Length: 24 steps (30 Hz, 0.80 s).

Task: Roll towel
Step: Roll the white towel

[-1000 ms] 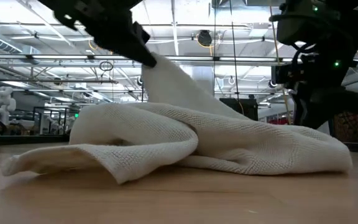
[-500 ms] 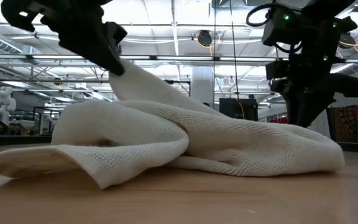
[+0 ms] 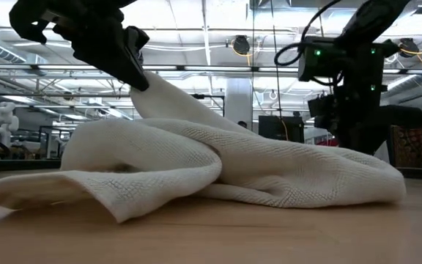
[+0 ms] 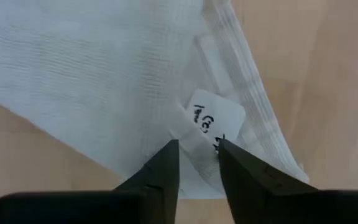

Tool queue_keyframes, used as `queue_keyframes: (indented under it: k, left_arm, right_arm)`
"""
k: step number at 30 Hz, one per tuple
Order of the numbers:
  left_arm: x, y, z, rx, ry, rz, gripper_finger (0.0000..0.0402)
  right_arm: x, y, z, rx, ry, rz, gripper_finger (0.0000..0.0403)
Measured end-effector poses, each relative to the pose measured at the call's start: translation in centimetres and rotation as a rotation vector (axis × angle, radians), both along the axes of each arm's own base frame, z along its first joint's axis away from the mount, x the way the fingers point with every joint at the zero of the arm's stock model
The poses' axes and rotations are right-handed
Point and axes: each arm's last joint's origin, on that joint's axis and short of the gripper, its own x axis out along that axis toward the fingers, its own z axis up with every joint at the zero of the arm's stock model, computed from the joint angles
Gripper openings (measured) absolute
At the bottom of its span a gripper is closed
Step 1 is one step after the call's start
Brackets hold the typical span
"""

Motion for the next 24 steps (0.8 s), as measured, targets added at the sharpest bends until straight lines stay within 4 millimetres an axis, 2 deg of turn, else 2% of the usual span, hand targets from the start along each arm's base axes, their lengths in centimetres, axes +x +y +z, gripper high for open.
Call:
queue_keyframes:
  k: [4, 9, 14, 18, 21, 24]
  left_arm:
    - [0.2, 0.3, 0.1, 0.016, -0.022, 0.023, 0.0008]
    - [0.9, 0.9, 0.7, 0.09, -0.115, 0.106, 0.0008]
    - [1.2, 1.8, 1.9, 0.208, -0.229, 0.195, 0.0008]
    - [0.9, 2.9, 3.7, 0.354, -0.332, 0.352, 0.0008]
    - [0.3, 4.1, 5.1, 0.442, -0.38, 0.481, 0.0008]
    - [-0.2, 5.8, 6.3, 0.451, -0.403, 0.562, 0.0008]
  right_arm:
    - [0.1, -0.2, -1.0, 0.056, 0.044, -0.056, 0.0019]
    - [0.2, -0.1, -0.7, 0.09, 0.048, -0.151, 0.0005]
    - [0.0, 0.9, 2.1, 0.1, -0.026, -0.209, 0.0002]
    - [-0.6, 2.4, 4.4, 0.077, -0.138, -0.21, 0.0001]
    - [-1.3, 3.8, 5.9, 0.058, -0.232, -0.21, 0.0001]
    - [-1.9, 5.0, 7.3, 0.025, -0.346, -0.227, 0.0001]
